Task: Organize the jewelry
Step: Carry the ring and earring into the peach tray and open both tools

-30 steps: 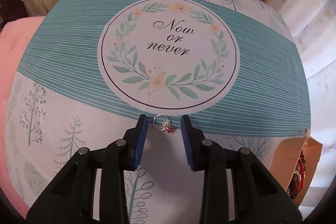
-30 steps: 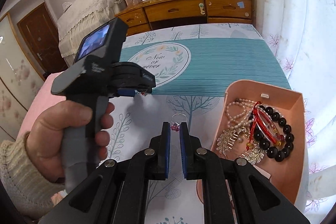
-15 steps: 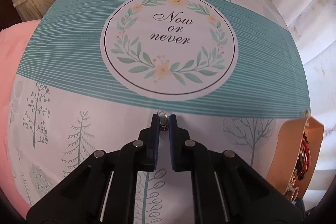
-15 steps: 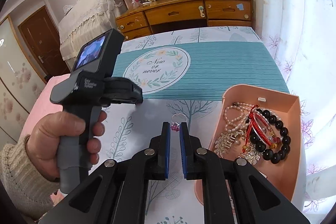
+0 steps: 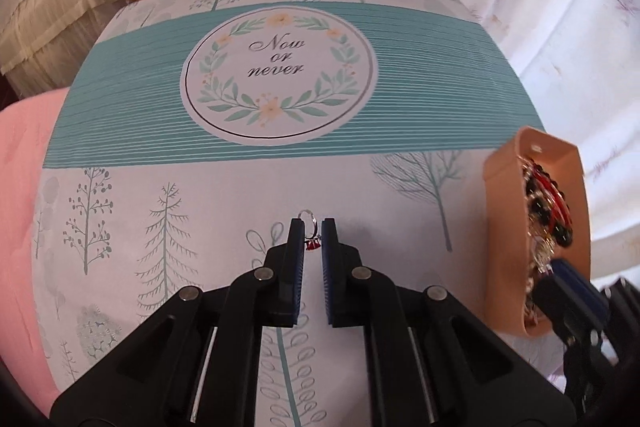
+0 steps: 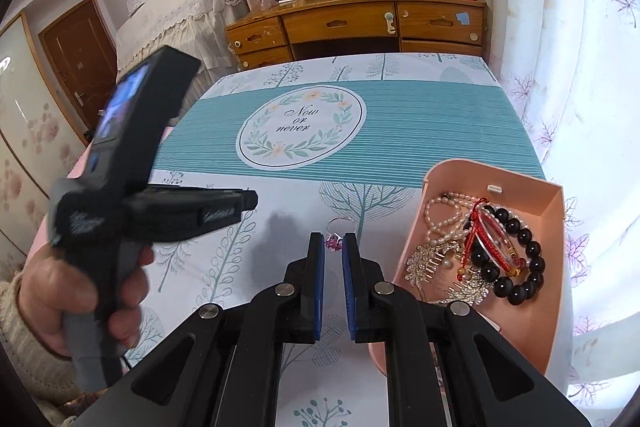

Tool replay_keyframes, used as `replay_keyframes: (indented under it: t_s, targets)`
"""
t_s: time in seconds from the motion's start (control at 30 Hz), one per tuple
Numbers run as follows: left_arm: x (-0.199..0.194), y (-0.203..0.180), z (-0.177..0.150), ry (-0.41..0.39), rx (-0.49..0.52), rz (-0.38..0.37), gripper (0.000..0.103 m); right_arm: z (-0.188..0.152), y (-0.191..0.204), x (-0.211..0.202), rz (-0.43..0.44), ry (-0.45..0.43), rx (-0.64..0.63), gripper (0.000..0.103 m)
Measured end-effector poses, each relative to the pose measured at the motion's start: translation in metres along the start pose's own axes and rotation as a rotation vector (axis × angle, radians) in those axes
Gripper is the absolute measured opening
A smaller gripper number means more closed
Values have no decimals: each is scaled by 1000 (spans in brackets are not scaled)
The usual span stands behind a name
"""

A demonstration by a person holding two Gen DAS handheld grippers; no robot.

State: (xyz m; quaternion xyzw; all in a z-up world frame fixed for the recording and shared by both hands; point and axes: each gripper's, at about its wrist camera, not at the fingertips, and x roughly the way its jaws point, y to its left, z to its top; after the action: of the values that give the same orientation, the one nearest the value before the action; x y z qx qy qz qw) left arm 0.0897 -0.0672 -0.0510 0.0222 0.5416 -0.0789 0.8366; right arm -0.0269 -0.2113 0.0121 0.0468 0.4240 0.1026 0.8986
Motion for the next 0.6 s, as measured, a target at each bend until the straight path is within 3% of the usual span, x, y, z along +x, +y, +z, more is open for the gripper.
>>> replay_keyframes:
  t_s: [0.23, 0.43, 0.6]
  targets:
    - [-40, -30, -11, -73, 102, -70, 6, -4, -7, -16, -40, -1, 5, 9]
    - [-71, -69, -16, -126, 212, -157, 6, -15, -37, -37, -137, 9, 57, 9]
    - [-84, -103, -18, -169, 302, -294, 6, -30, -63, -46, -201, 34, 115, 9]
